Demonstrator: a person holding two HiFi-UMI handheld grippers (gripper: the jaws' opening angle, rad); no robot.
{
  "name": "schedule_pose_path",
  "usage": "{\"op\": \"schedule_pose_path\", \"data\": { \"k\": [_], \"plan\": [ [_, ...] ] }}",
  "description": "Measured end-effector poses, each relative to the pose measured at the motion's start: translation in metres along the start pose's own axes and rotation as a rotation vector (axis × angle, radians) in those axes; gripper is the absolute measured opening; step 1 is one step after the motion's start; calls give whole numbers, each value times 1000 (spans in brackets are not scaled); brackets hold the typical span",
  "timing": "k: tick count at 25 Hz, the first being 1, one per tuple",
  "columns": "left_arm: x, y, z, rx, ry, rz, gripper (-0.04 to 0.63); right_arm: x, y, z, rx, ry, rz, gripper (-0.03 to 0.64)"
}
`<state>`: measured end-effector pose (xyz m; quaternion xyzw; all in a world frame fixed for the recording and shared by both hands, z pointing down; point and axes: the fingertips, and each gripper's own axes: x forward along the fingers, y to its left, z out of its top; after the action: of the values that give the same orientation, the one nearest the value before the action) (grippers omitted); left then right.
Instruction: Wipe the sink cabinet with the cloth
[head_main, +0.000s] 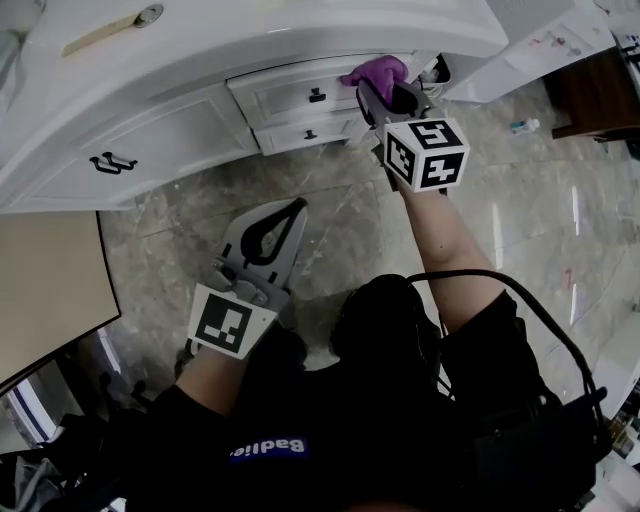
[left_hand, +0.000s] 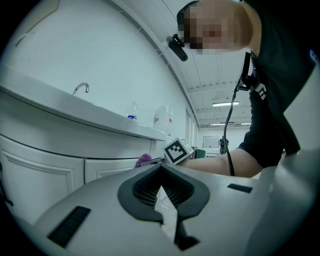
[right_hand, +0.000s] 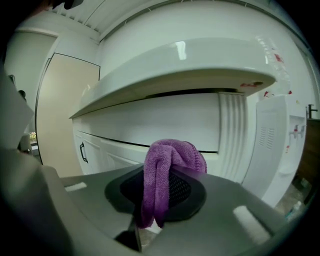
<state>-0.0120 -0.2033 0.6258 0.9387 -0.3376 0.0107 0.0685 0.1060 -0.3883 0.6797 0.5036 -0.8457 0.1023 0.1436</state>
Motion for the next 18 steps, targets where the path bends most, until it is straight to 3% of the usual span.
{"op": "schedule_pose_path", "data": {
  "k": [9,18],
  "plan": [
    [-18,18,-36,42,-63,41,5,35,113,20,-64,-75,238,61],
    [-33,25,-52,50,-114,87,5,63,197,4,-208,-44,397,61]
  ]
}}
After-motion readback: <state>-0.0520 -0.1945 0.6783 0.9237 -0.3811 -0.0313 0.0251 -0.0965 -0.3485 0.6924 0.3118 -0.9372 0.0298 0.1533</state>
